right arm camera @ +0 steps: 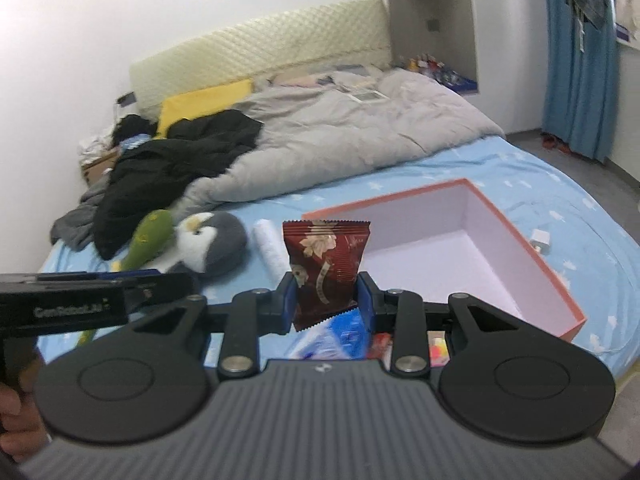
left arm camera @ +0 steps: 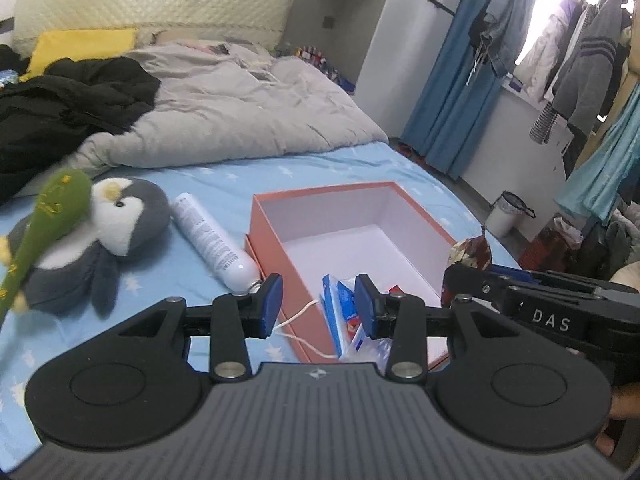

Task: Organize soft objects
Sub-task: 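Carry the snack packet with the right tool over the pink box, then open the right tool to drop the snack packet into the box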

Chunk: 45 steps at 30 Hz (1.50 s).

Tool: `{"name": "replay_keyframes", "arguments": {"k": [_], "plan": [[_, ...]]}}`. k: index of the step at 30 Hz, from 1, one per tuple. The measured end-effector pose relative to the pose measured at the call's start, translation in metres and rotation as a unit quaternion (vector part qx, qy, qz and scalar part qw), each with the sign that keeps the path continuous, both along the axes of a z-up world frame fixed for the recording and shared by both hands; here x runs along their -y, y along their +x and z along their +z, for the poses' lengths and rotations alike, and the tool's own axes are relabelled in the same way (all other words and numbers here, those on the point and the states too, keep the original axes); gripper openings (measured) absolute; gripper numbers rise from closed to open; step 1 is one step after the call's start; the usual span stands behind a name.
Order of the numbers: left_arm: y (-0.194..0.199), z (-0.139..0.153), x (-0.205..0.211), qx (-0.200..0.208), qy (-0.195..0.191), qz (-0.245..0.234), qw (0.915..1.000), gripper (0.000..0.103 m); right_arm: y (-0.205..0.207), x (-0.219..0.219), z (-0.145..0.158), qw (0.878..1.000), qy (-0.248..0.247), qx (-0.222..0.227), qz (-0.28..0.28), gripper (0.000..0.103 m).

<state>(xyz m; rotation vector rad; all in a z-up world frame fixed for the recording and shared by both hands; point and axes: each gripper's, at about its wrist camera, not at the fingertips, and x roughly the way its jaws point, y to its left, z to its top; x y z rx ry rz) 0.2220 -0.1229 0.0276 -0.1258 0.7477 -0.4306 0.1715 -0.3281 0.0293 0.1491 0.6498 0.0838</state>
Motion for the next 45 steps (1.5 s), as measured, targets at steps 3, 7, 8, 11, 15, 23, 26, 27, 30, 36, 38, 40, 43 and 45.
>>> {"name": "replay_keyframes", "arguments": {"k": [3, 7, 8, 11, 15, 23, 26, 27, 30, 36, 38, 40, 43, 45], "plan": [[0.021, -0.014, 0.012, -0.015, -0.002, -0.010, 0.9998, 0.045, 0.017, 0.014, -0.016, 1.000, 0.002, -0.025, -0.014, 0.035], [0.049, -0.037, 0.028, -0.032, 0.000, -0.022, 0.9992, 0.045, 0.041, 0.029, -0.041, 0.998, 0.000, -0.058, -0.035, 0.035], [0.054, -0.043, 0.031, -0.037, 0.000, -0.025, 0.9990, 0.045, 0.048, 0.033, -0.049, 0.997, -0.001, -0.067, -0.040, 0.035], [0.069, -0.061, 0.039, -0.050, 0.005, -0.030, 0.9983, 0.045, 0.062, 0.042, -0.067, 0.995, 0.004, -0.087, -0.054, 0.035], [0.086, -0.083, 0.041, -0.071, 0.005, -0.032, 0.9970, 0.045, 0.077, 0.049, -0.090, 0.991, 0.000, -0.115, -0.064, 0.035], [0.107, -0.108, 0.047, -0.090, 0.010, -0.037, 0.9952, 0.045, 0.088, 0.056, -0.116, 0.986, 0.003, -0.149, -0.080, 0.036], [0.107, -0.110, 0.050, -0.091, 0.010, -0.039, 0.9951, 0.045, 0.088, 0.058, -0.118, 0.985, 0.004, -0.154, -0.082, 0.037], [0.107, -0.109, 0.051, -0.090, 0.010, -0.039, 0.9951, 0.045, 0.088, 0.058, -0.118, 0.984, 0.004, -0.155, -0.082, 0.037], [0.103, -0.104, 0.050, -0.086, 0.011, -0.038, 0.9955, 0.045, 0.086, 0.059, -0.114, 0.984, 0.002, -0.155, -0.084, 0.048], [0.085, -0.076, 0.048, -0.065, 0.016, -0.038, 0.9970, 0.045, 0.070, 0.061, -0.091, 0.988, -0.007, -0.128, -0.085, 0.048], [0.076, -0.064, 0.047, -0.055, 0.013, -0.037, 0.9977, 0.045, 0.062, 0.060, -0.078, 0.990, -0.004, -0.113, -0.082, 0.048], [0.066, -0.052, 0.045, -0.046, 0.007, -0.039, 0.9981, 0.045, 0.053, 0.058, -0.066, 0.992, -0.004, -0.100, -0.079, 0.048], [0.046, -0.032, 0.043, -0.028, 0.006, -0.041, 0.9987, 0.045, 0.036, 0.054, -0.047, 0.994, -0.001, -0.078, -0.079, 0.048], [0.033, -0.020, 0.040, -0.017, 0.005, -0.041, 0.9990, 0.045, 0.024, 0.051, -0.034, 0.995, -0.001, -0.063, -0.079, 0.048]]}}
